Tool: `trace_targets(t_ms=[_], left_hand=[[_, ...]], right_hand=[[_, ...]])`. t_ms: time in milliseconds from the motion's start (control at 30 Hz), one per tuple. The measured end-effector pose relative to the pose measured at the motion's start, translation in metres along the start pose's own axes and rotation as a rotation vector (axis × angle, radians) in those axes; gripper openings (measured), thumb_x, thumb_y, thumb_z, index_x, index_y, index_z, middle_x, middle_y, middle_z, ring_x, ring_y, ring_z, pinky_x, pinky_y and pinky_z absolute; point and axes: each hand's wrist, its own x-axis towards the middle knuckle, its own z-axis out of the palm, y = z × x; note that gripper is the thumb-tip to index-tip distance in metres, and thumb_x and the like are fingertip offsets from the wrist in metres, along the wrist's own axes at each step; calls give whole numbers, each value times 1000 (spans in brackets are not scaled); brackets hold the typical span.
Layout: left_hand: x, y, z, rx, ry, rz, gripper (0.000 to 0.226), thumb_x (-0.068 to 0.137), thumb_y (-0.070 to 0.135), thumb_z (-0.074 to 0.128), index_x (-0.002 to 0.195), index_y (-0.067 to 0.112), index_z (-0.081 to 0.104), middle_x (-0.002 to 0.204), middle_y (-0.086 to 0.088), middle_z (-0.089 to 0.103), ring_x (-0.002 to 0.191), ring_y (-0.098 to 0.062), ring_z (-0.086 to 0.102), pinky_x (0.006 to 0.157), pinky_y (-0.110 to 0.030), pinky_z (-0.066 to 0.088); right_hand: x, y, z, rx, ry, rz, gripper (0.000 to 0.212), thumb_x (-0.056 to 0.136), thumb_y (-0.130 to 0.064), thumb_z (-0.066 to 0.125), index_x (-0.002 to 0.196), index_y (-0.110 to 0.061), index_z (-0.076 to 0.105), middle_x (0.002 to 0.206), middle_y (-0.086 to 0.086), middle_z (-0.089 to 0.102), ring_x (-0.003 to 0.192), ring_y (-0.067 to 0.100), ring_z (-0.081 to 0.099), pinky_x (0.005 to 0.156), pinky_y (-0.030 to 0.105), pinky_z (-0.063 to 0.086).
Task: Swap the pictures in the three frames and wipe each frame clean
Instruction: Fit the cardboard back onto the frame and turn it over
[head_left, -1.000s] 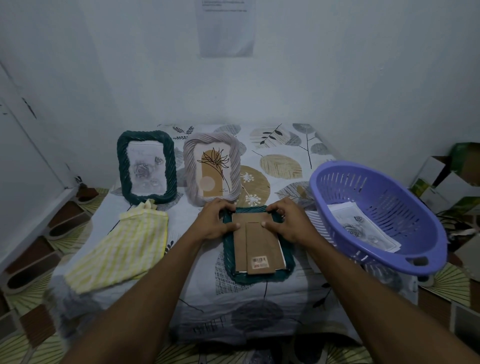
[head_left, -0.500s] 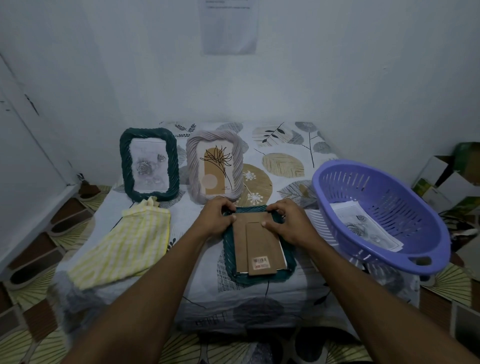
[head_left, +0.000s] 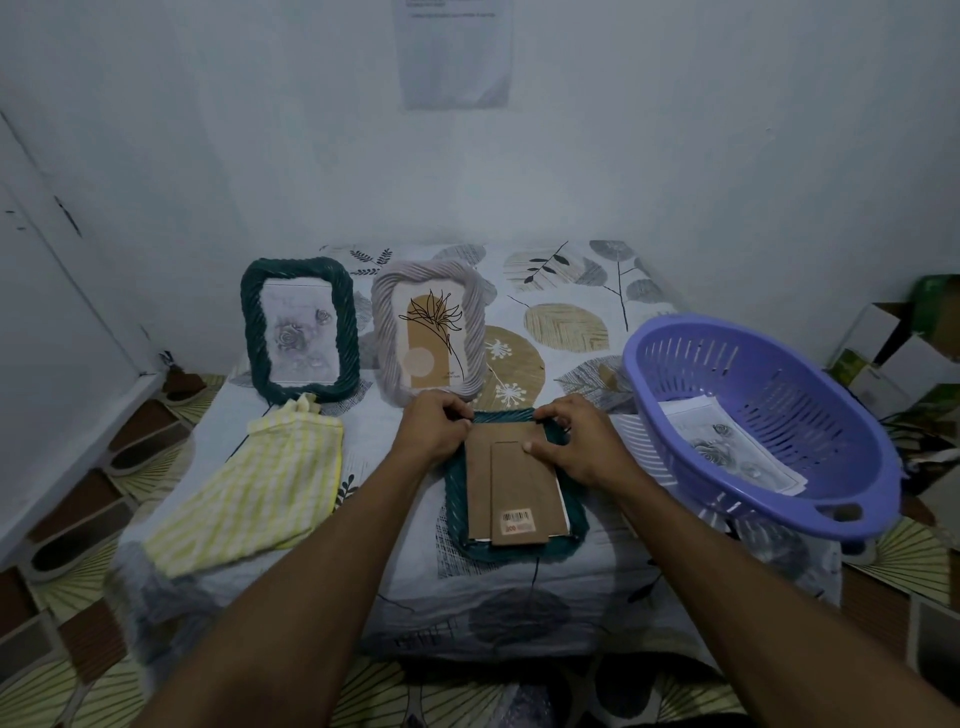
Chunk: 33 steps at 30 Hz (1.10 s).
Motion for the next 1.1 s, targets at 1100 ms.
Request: trace_targets(t_ms=[1100], left_hand=[[-107,-12,-14,127,0,223,41,88,38,62,119,11,63,136,-11,54,124,-26,49,102,-33,37]], right_hand=[[-84,0,-1,-126,147,-87,22,89,-23,64,109,-15,65,108,-4,51,103,15,51,85,19,34]])
